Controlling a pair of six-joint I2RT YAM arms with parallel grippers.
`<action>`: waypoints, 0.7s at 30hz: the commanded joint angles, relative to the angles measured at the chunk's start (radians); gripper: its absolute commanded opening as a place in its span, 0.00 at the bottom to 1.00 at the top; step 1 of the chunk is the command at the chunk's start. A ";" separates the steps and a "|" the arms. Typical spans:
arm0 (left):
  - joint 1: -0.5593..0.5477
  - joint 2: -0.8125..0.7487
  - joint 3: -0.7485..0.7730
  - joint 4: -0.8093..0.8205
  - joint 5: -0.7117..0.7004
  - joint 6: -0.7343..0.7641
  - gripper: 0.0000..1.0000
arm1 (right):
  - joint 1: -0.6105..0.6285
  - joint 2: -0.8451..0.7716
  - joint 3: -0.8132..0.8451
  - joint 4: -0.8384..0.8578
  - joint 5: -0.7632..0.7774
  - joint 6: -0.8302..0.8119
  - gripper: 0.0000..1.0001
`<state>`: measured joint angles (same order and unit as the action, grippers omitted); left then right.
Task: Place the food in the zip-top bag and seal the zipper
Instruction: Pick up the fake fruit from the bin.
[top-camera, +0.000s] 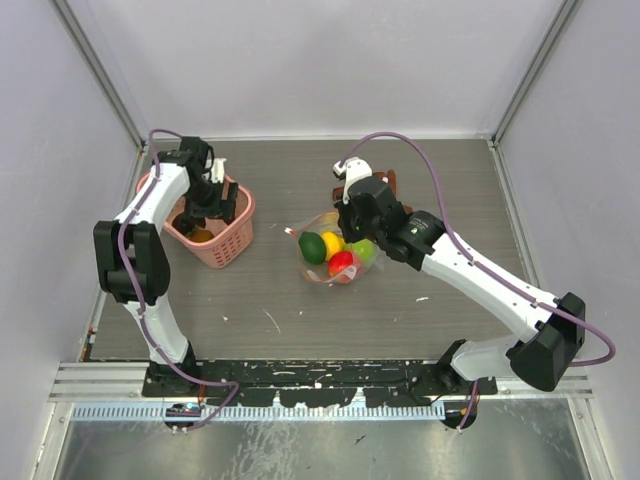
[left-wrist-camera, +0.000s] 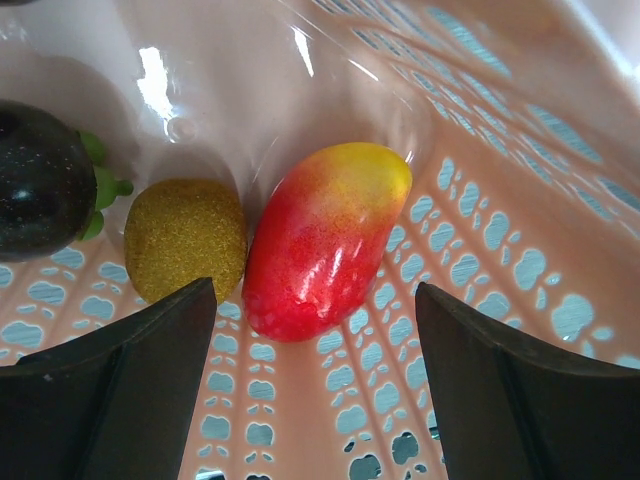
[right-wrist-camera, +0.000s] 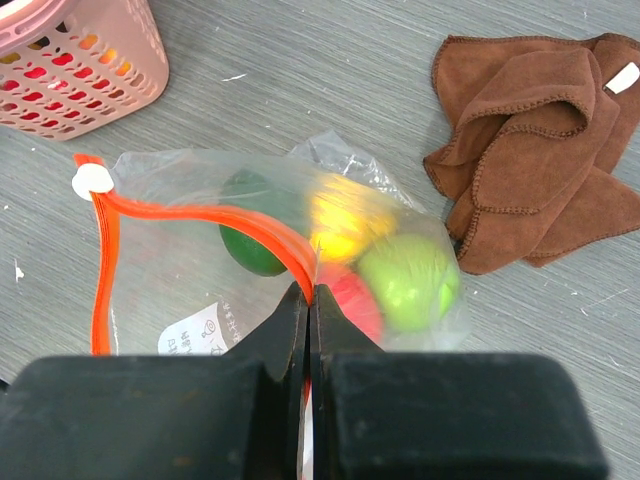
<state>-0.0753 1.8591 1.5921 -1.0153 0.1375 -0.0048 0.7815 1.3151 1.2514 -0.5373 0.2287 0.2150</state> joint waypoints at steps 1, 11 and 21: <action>0.009 0.006 0.017 -0.032 0.038 0.040 0.81 | -0.004 -0.037 0.003 0.064 -0.035 -0.010 0.00; 0.009 -0.001 -0.032 -0.025 0.049 0.002 0.79 | -0.005 -0.035 0.002 0.068 -0.042 -0.008 0.00; 0.011 -0.131 -0.143 0.065 0.010 -0.055 0.79 | -0.005 -0.048 -0.008 0.082 -0.047 -0.002 0.00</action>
<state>-0.0715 1.8206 1.4910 -1.0012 0.1581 -0.0261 0.7815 1.3148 1.2381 -0.5201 0.1898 0.2131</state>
